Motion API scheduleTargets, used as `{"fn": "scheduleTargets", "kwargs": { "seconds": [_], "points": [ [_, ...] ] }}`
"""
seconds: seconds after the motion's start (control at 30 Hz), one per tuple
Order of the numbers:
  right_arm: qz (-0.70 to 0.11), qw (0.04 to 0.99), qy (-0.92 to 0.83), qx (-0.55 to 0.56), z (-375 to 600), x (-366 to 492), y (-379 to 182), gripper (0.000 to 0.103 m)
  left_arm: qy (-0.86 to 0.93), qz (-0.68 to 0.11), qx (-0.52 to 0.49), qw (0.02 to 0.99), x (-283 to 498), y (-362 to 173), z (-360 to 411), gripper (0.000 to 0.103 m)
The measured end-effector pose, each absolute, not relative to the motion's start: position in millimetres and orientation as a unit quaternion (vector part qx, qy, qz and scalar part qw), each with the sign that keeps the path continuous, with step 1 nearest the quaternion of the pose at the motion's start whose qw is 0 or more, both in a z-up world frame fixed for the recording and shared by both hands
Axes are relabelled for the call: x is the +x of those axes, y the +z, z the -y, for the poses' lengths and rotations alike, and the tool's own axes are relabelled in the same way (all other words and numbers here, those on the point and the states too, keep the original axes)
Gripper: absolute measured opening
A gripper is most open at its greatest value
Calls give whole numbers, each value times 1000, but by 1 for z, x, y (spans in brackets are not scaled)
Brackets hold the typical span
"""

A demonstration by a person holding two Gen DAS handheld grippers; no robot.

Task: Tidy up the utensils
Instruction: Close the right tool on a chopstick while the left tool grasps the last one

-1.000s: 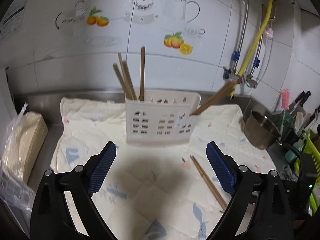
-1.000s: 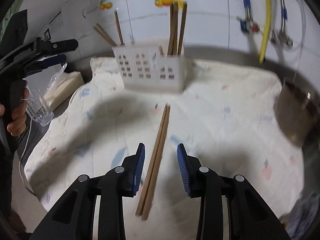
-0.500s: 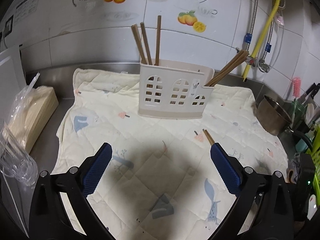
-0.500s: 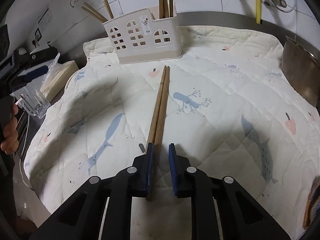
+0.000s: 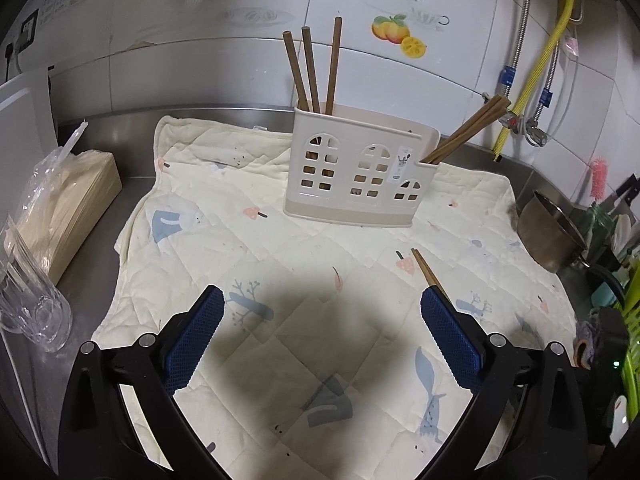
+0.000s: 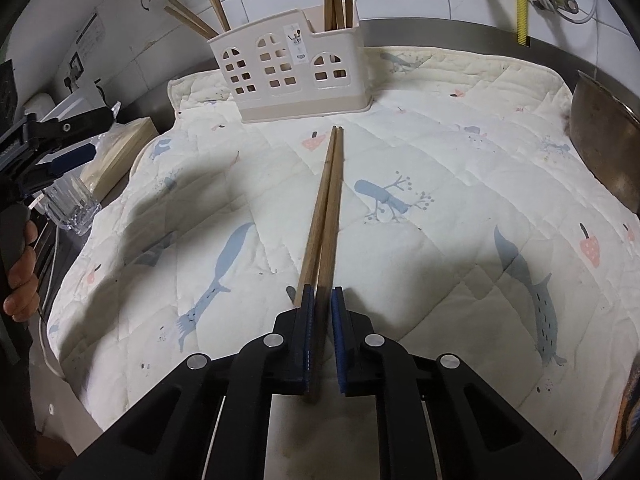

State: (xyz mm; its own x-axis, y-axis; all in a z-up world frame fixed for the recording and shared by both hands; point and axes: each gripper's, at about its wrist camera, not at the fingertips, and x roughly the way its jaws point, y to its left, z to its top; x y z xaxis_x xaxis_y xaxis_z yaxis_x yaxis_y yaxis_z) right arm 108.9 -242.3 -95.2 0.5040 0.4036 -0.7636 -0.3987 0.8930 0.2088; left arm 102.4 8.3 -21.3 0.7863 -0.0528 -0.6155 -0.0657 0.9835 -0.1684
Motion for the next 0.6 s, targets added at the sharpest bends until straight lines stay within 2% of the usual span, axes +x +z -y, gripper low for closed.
{"fn": "scheduleTargets", "kwargs": {
  "seconds": [0.6],
  "points": [
    [-407, 886, 222, 5, 265, 84, -86, 7, -51, -365, -72, 927, 85, -55, 47, 97]
  ]
}}
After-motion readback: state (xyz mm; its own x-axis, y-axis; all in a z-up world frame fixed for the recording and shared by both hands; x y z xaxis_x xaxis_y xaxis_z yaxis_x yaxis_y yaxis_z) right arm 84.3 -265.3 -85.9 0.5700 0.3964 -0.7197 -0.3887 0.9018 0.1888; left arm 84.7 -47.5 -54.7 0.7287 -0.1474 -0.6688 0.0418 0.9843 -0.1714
